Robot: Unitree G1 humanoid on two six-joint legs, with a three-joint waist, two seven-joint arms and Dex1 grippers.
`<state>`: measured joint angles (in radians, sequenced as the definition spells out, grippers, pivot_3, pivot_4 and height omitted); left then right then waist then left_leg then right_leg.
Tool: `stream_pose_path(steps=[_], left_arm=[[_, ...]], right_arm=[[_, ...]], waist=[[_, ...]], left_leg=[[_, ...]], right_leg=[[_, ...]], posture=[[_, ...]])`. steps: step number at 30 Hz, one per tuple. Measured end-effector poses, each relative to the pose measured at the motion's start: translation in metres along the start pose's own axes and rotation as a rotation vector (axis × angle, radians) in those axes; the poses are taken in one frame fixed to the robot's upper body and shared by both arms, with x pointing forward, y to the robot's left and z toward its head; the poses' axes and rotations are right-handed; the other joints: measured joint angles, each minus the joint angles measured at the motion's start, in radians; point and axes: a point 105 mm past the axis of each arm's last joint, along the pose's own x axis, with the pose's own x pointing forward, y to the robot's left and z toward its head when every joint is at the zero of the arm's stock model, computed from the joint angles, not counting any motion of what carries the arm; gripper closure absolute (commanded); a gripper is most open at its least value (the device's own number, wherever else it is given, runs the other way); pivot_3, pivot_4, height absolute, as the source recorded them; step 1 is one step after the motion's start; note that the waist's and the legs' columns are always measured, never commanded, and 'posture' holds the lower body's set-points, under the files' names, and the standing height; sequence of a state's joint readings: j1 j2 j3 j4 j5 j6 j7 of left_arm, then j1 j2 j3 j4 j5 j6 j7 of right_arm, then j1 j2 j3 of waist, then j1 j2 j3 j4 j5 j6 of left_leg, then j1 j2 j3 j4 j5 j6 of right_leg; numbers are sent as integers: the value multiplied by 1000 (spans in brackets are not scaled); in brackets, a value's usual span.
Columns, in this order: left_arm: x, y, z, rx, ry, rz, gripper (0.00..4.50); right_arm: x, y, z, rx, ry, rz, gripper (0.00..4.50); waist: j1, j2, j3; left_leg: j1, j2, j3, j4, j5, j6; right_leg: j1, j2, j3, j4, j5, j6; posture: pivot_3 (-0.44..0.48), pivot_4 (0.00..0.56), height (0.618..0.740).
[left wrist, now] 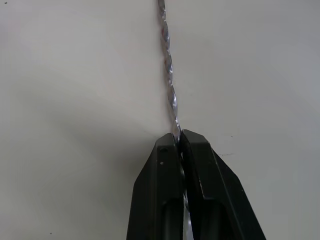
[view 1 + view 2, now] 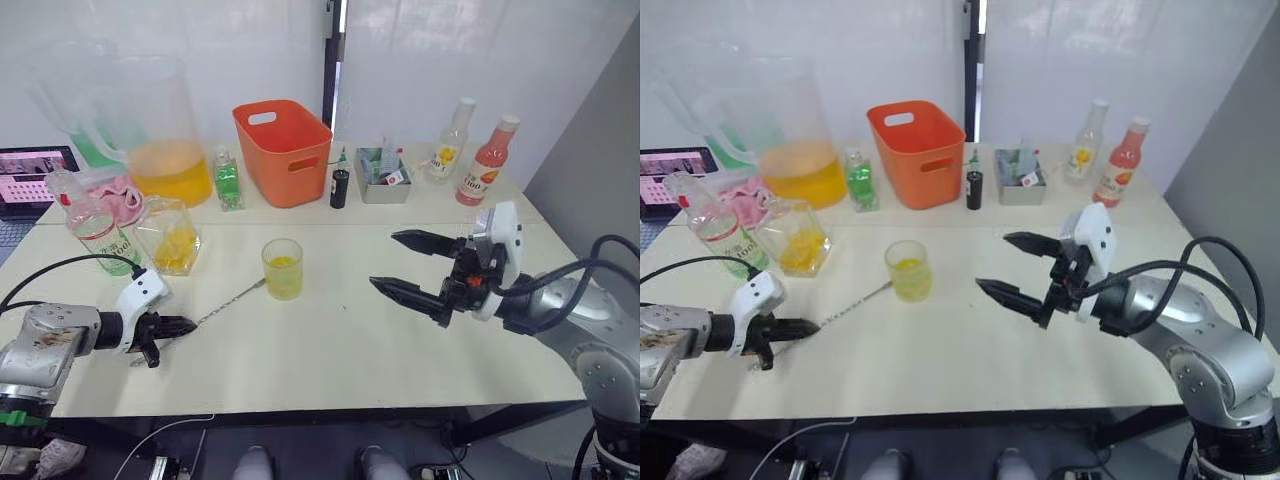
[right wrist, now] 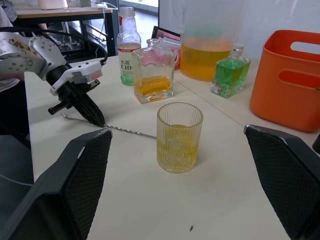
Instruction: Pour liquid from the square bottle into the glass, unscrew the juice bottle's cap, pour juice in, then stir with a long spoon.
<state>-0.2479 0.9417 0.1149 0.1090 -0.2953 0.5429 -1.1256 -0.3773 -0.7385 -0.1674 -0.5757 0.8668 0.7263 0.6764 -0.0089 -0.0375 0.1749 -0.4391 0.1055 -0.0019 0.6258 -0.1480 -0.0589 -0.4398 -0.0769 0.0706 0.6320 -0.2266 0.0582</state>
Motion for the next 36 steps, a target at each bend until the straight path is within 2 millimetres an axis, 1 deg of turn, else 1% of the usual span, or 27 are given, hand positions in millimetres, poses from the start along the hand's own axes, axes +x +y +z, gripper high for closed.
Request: stream_pose_path(steps=[6, 11, 13, 15, 17, 20, 22, 23, 24, 26, 28, 30, 33, 34, 36], left_arm=[[-11, 15, 16, -23, -88, 109, 4437], [-11, 13, 22, -1, -103, 114, 4437], [-10, 11, 28, -15, -150, 112, 4437], [-7, 10, 43, -46, -259, 104, 4437], [-11, 8, 60, -53, -353, 97, 4437], [-21, 6, 100, -46, -551, 81, 4437], [-28, -5, 133, 12, -679, 51, 4437], [-30, -11, 145, 42, -719, 33, 4437], [-33, -17, 155, 73, -751, 23, 4437], [-29, -30, 171, 137, -804, 20, 4437], [-20, -41, 180, 201, -812, 24, 4437], [-12, -46, 185, 282, -796, 67, 4437], [-9, -47, 188, 340, -797, 116, 4437], [-10, -45, 189, 374, -794, 157, 4437], [-8, -46, 193, 446, -789, 207, 4437]], right_arm=[[1, -6, -1, 9, 5, -3, 0], [4, -6, -4, 3, 25, 17, 0], [4, -7, -5, 7, 25, 16, 0], [6, -8, -2, 10, 9, 15, 0], [7, -9, -2, 22, -1, 9, 0], [13, -23, 6, 73, -52, -72, 0], [21, -31, 21, 89, -133, -127, 0], [24, -31, 26, 95, -157, -134, 0], [28, -32, 30, 113, -175, -144, 0], [41, -34, 37, 243, -232, -150, 0], [52, -33, 37, 349, -236, -141, 0], [61, -34, 37, 422, -239, -159, 0], [65, -36, 40, 461, -244, -196, 0], [68, -38, 43, 493, -270, -212, 0], [76, -34, 49, 553, -315, -207, 0]], waist=[[0, -2, 1], [-3, -2, 1], [-2, -2, 1], [2, -3, 1], [1, -3, 1], [-1, -3, 2], [-2, -3, 2], [-3, -3, 2], [-3, -3, 1], [-6, -3, 1], [-6, -3, 1], [-6, -3, 1], [-5, -3, 1], [-5, -3, 1], [-6, -3, 1]], left_leg=[[0, 0, 0, 0, 0, 0], [0, 0, 0, 0, 0, 0], [0, 0, 0, 0, 0, 0], [-1, 0, 0, 0, 0, 0], [-1, 0, 0, 0, 0, 1], [-1, 0, 0, 1, 1, 1], [-1, 0, -1, 1, 1, 1], [-1, 0, -1, 1, 1, 1], [-1, 0, -1, 1, 1, 1], [-1, 0, -1, 1, 1, 1], [-1, 0, -1, 1, 1, 1], [-1, 0, -1, 0, 1, 2], [-1, 0, -1, 1, 1, 2], [-1, 0, -1, 1, 1, 2], [-1, 0, -1, 0, 1, 2]], right_leg=[[0, 0, 0, 0, 0, 0], [0, 0, 0, 0, 0, 0], [0, 0, 0, 0, 0, 0], [0, 0, 0, 0, 0, 1], [0, 0, 0, 0, 1, 1], [0, 1, 0, 1, 1, 2], [1, 1, 0, 1, 4, 6], [1, 1, 0, 1, 5, 7], [1, 1, 0, 1, 6, 8], [1, 1, 1, 1, 9, 3], [1, 2, 1, 2, 10, 2], [1, 2, 1, 2, 10, 2], [1, 2, 1, 2, 10, 2], [1, 2, 1, 2, 10, 2], [0, 3, 1, 2, 10, 2]], posture=[[0, 150, 703], [0, 150, 703], [0, 150, 703], [0, 150, 703], [0, 150, 703], [0, 150, 703], [0, 150, 703], [0, 150, 703], [0, 150, 703], [0, 150, 703], [0, 150, 703], [0, 150, 703], [0, 150, 703], [0, 150, 703], [0, 150, 703]])
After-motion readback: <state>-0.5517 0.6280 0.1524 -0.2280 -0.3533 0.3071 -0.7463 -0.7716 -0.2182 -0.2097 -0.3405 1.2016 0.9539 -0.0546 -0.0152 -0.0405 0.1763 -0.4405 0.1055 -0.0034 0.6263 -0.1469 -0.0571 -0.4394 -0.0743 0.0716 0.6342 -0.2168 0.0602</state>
